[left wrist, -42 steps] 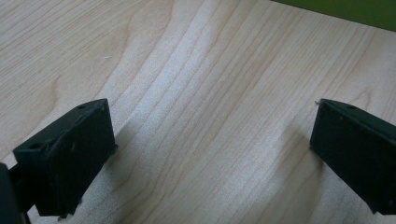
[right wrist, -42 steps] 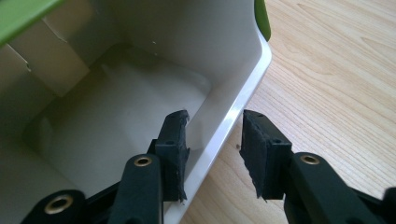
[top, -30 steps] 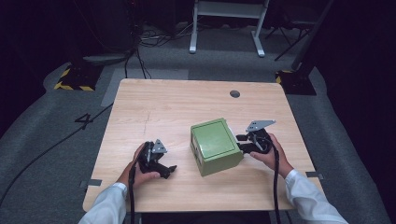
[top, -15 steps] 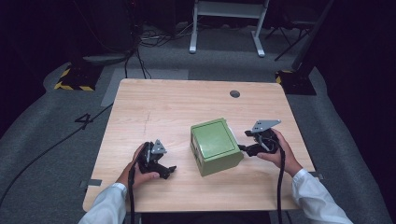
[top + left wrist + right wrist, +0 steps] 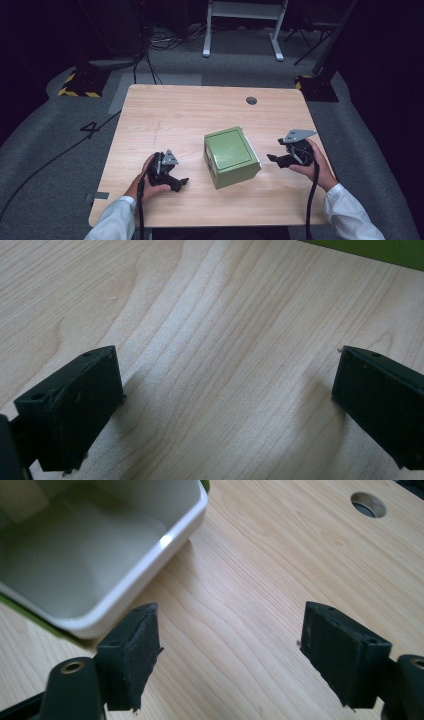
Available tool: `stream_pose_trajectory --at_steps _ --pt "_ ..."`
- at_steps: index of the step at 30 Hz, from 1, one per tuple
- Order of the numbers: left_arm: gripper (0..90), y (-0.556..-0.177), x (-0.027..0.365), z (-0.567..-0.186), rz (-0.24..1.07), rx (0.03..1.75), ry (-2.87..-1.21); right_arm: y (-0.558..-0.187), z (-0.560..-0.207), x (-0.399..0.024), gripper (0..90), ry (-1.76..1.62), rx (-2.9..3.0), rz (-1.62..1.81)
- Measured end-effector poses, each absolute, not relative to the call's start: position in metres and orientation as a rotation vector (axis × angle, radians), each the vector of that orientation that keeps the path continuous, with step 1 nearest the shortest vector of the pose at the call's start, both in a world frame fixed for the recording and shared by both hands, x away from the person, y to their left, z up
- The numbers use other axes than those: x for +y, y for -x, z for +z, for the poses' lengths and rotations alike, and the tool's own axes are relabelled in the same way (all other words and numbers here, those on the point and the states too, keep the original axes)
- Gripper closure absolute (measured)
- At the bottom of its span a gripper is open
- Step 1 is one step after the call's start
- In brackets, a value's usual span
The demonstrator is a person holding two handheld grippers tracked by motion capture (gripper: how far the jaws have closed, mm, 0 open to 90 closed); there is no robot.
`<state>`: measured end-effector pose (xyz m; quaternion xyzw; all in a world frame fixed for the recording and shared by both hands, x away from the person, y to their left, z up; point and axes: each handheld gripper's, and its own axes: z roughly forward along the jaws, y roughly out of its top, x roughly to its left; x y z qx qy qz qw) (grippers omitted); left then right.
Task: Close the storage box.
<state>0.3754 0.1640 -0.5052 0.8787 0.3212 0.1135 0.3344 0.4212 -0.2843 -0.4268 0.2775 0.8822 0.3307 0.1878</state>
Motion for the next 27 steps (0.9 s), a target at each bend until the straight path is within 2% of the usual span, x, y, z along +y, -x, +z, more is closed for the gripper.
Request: stream_pose_trajectory --at_steps 27 --pt "0.1 -0.375 0.164 -0.505 0.297 0.841 -2.292 -0.388 -0.467 -0.342 19.9 -0.858 2.475 0.749"
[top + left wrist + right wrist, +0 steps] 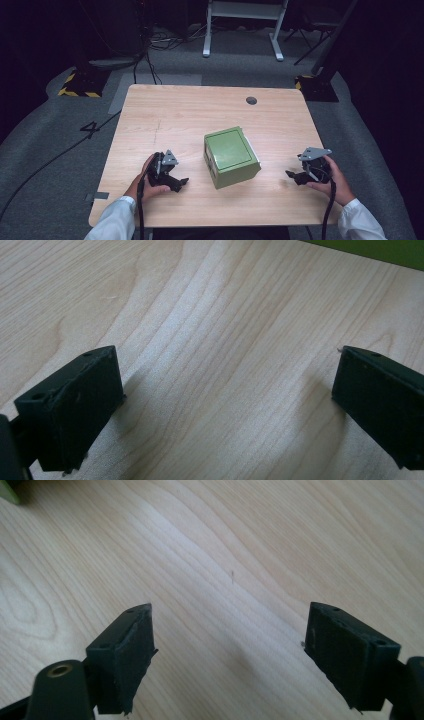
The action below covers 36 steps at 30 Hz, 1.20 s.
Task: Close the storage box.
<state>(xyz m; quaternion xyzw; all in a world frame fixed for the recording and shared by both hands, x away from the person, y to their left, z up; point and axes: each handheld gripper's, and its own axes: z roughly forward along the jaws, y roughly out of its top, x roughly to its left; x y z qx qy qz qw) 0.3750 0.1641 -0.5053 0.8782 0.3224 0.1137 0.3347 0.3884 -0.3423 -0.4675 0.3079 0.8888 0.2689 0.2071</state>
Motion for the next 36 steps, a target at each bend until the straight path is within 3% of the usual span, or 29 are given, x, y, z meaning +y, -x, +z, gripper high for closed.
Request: stream_pose_trajectory --at_steps 21,36 --pt "0.1 -0.375 0.164 -0.505 0.297 0.84 -2.291 -0.362 -0.501 -0.403 18.7 -1.131 2.345 1.001" --pt "0.1 -0.375 0.164 -0.505 0.296 0.842 -2.292 -0.358 -0.504 -0.405 17.9 -1.135 2.316 1.021"
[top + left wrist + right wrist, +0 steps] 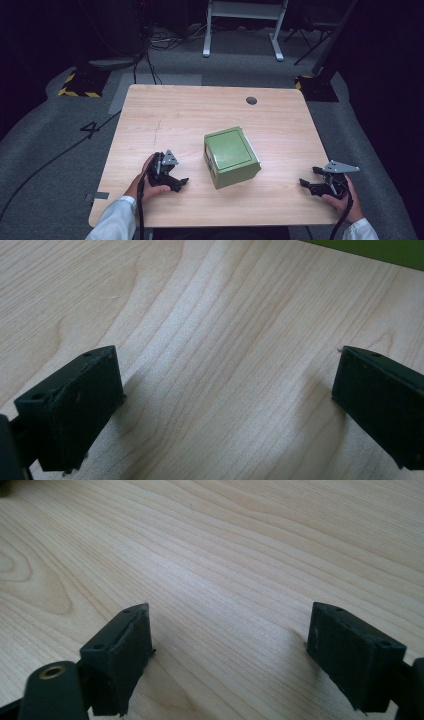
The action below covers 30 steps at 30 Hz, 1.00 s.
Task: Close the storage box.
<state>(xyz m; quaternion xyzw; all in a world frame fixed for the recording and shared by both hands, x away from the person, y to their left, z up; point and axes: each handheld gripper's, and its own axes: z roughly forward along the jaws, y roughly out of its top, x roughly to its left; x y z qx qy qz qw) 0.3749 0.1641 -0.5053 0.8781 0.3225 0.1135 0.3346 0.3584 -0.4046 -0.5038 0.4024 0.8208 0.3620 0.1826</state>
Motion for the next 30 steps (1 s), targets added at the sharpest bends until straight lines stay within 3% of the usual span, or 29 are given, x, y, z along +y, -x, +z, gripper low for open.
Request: stream_pose_trajectory --at_steps 30 --pt "0.1 -0.3751 0.1643 -0.5052 0.294 0.839 -2.294 -0.3581 -0.5039 -0.4042 17.8 -1.142 2.311 1.02"
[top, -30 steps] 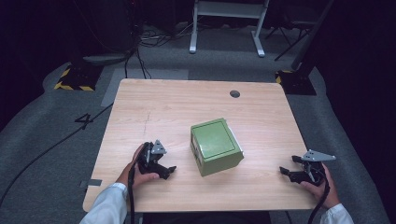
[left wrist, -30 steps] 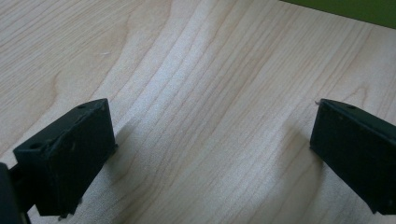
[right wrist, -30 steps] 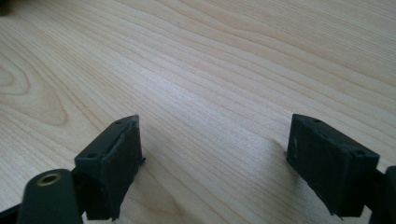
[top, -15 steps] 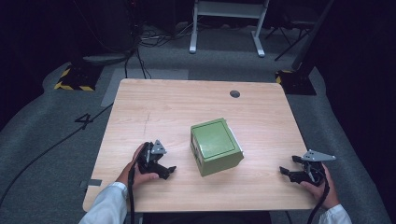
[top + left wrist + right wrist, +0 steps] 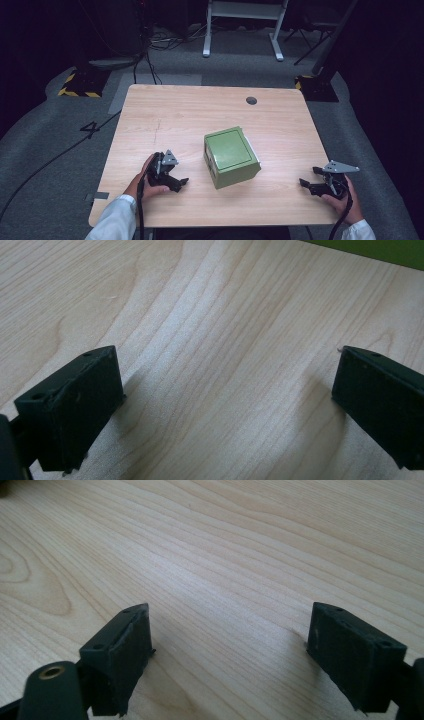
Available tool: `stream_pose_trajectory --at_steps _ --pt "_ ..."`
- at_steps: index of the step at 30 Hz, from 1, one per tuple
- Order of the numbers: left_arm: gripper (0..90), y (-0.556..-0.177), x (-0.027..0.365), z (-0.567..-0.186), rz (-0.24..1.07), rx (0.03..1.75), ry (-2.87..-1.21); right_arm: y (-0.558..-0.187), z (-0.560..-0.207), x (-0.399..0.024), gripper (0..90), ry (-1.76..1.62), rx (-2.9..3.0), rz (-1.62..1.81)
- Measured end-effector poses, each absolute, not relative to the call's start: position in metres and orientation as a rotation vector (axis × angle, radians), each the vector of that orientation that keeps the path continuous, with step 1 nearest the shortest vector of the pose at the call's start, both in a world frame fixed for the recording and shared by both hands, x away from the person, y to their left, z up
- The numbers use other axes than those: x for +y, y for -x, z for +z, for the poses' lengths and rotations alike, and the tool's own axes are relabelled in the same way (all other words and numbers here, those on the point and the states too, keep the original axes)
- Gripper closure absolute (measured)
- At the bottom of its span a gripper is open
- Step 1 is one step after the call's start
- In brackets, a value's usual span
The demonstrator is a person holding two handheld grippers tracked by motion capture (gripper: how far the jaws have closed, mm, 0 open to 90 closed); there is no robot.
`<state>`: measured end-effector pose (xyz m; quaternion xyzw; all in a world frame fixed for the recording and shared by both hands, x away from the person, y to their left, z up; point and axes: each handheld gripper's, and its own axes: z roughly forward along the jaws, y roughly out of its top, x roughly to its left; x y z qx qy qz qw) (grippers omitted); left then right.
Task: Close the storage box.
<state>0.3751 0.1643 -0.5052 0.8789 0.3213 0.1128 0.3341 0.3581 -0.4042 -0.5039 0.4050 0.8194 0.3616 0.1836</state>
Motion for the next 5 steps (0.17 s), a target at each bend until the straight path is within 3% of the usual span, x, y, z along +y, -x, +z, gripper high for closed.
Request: stream_pose_trajectory --at_steps 5 --pt "0.1 -0.3751 0.1643 -0.5053 0.295 0.839 -2.293 -0.358 -0.5038 -0.4042 17.8 -1.142 2.31 1.018"
